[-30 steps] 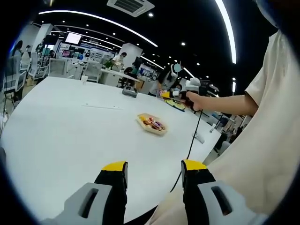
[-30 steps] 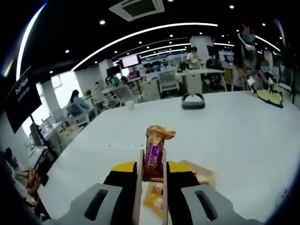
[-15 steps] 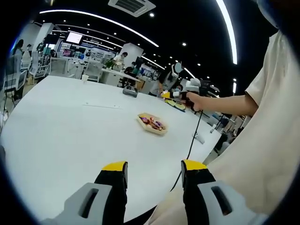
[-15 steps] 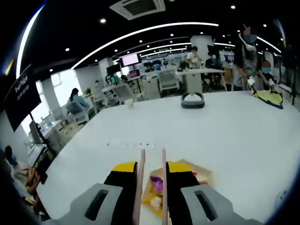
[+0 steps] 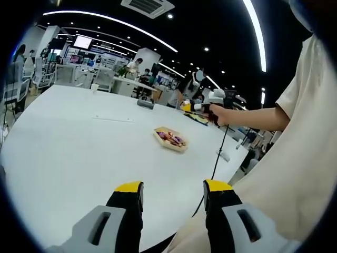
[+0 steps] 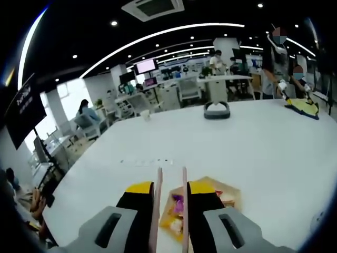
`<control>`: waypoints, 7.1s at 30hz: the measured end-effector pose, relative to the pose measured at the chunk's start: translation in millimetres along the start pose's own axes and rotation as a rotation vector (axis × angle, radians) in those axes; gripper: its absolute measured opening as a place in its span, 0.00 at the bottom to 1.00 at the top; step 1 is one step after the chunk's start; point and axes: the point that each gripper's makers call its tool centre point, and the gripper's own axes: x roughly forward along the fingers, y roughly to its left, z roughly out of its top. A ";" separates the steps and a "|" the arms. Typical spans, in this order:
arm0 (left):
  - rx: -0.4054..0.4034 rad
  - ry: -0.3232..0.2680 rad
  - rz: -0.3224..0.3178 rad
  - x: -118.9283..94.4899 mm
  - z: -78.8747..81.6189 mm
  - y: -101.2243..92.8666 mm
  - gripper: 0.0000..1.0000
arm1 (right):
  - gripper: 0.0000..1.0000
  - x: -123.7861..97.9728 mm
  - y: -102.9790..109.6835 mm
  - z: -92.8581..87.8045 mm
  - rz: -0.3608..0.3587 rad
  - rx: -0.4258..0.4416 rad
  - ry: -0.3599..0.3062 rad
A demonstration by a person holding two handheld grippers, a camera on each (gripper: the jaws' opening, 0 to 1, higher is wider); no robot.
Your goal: Place the target food into the container with the food tongs after gripping and lifting it, then release it inside without dropping or visibly crushing the food.
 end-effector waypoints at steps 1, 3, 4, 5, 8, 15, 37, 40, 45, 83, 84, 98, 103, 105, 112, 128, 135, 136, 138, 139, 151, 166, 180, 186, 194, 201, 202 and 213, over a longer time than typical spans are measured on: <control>-0.001 0.000 0.000 0.1 -0.2 0.1 0.45 | 0.24 1.0 -0.6 -0.8 0.001 0.000 0.002; -0.001 0.001 0.000 0.1 -0.6 -0.1 0.45 | 0.24 2.0 -1.7 -2.0 0.003 0.001 0.004; -0.001 0.001 0.000 0.1 -0.7 -0.1 0.45 | 0.24 2.5 -2.0 -2.7 0.004 0.001 0.006; -0.001 0.001 0.000 0.1 -0.8 -0.2 0.45 | 0.24 3.3 -2.6 -3.6 0.005 -0.001 0.008; -0.002 0.003 0.001 -0.6 -1.5 0.1 0.45 | 0.24 4.4 -2.3 -5.3 0.008 0.000 0.011; -0.002 0.001 0.005 -2.8 -2.0 0.7 0.45 | 0.24 5.6 3.5 -7.8 0.018 -0.001 0.016; -0.001 -0.007 0.004 -5.7 -1.4 0.7 0.45 | 0.25 17.7 63.3 -41.1 0.174 -0.059 0.113; -0.002 -0.008 0.003 -5.5 -1.9 0.1 0.45 | 0.25 18.5 76.0 -48.8 0.202 -0.076 0.132; -0.004 -0.009 0.000 -4.6 -2.4 -0.5 0.45 | 0.25 21.5 98.7 -65.9 0.265 -0.110 0.175; 0.048 -0.021 -0.059 0.3 29.6 -0.2 0.44 | 0.26 -44.5 222.9 -108.2 0.721 -0.189 0.270; 0.048 -0.020 -0.063 0.6 30.4 -0.9 0.44 | 0.26 -46.4 224.4 -108.5 0.729 -0.188 0.272; 0.066 -0.045 -0.108 2.5 46.2 -11.5 0.41 | 0.27 -94.1 270.4 -114.0 0.958 -0.251 0.318; 0.040 -0.090 -0.118 -0.8 56.4 -12.1 0.39 | 0.27 -101.9 279.1 -116.7 0.997 -0.263 0.334; 0.027 -0.098 -0.120 -1.7 58.8 -11.5 0.36 | 0.28 -104.5 281.8 -117.8 1.007 -0.271 0.336; 0.033 -0.111 -0.125 -2.4 62.4 -12.7 0.34 | 0.28 -122.9 299.4 -118.8 1.093 -0.291 0.342; 0.067 -0.109 -0.167 -5.4 62.9 -25.3 0.26 | 0.28 -145.2 321.3 -129.2 1.245 -0.415 0.444; 0.081 -0.118 -0.193 -9.2 63.5 -33.0 0.18 | 0.28 -151.4 330.7 -137.7 1.282 -0.466 0.473; 0.086 -0.114 -0.194 -9.2 62.8 -33.3 0.18 | 0.28 -152.2 331.8 -137.5 1.286 -0.470 0.475; 0.091 -0.111 -0.199 -9.3 62.3 -34.3 0.17 | 0.28 -152.1 332.5 -137.4 1.287 -0.481 0.473; 0.092 -0.110 -0.199 -9.3 62.3 -34.5 0.17 | 0.28 -152.1 332.9 -137.3 1.287 -0.487 0.472; 0.116 -0.092 -0.242 -9.3 60.3 -44.4 0.12 | 0.29 -160.6 338.2 -140.7 1.320 -0.543 0.489; 0.182 -0.071 -0.255 -8.7 58.0 -50.4 0.08 | 0.29 -163.8 345.9 -148.0 1.356 -0.592 0.511; 0.195 -0.068 -0.270 -8.8 58.2 -52.2 0.04 | 0.29 -163.2 345.7 -149.3 1.369 -0.639 0.498; 0.202 -0.061 -0.277 -6.4 58.5 -53.0 0.03 | 0.29 -162.2 344.2 -148.7 1.365 -0.637 0.492; 0.207 -0.056 -0.278 -3.5 56.8 -54.5 0.03 | 0.29 -161.8 340.9 -149.8 1.360 -0.638 0.485; 0.215 -0.046 -0.282 -1.2 53.1 -57.4 0.02 | 0.30 -162.3 336.7 -152.9 1.362 -0.649 0.480; 0.216 -0.045 -0.282 -1.0 53.0 -57.7 0.01 | 0.30 -162.1 336.3 -152.8 1.362 -0.650 0.478; 0.242 -0.054 -0.276 -0.8 57.7 -60.4 0.00 | 0.31 -161.4 334.7 -149.2 1.360 -0.641 0.460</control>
